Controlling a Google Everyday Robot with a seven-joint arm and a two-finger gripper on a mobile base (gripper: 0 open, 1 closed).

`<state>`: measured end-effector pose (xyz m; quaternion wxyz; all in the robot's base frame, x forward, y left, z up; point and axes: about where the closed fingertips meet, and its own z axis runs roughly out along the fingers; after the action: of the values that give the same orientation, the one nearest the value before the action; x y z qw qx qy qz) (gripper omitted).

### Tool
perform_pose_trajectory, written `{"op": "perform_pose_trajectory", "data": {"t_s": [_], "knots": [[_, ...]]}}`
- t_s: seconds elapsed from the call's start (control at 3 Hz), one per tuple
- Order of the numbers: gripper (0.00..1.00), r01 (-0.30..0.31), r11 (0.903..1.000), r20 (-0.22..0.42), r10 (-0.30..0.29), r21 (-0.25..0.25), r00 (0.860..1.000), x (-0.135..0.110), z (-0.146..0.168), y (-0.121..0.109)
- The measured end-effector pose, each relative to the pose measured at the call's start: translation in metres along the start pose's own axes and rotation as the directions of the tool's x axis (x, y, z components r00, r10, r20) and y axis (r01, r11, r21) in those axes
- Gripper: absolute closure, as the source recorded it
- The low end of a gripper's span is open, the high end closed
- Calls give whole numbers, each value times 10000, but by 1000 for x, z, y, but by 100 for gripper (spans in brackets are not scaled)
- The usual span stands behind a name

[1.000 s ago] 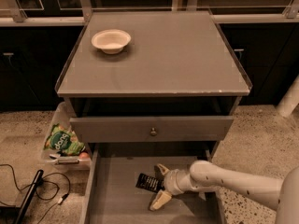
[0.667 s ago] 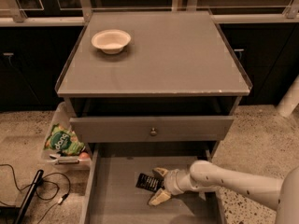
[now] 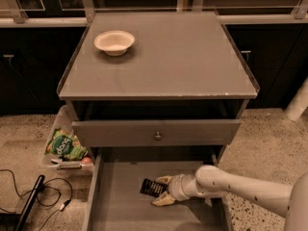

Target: Pick rxbar chocolate from middle drawer and place on counter

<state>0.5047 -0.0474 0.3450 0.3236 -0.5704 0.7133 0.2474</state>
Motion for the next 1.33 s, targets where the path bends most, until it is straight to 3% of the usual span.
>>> {"op": "perform_pose_trajectory", "data": {"t_s": [0.33, 0.67, 1.33], "knots": [[88, 0, 10000, 0, 0, -1, 10000, 0, 0, 0], [100, 0, 10000, 0, 0, -1, 10000, 0, 0, 0], [100, 0, 10000, 1, 0, -2, 10000, -3, -2, 0]]}}
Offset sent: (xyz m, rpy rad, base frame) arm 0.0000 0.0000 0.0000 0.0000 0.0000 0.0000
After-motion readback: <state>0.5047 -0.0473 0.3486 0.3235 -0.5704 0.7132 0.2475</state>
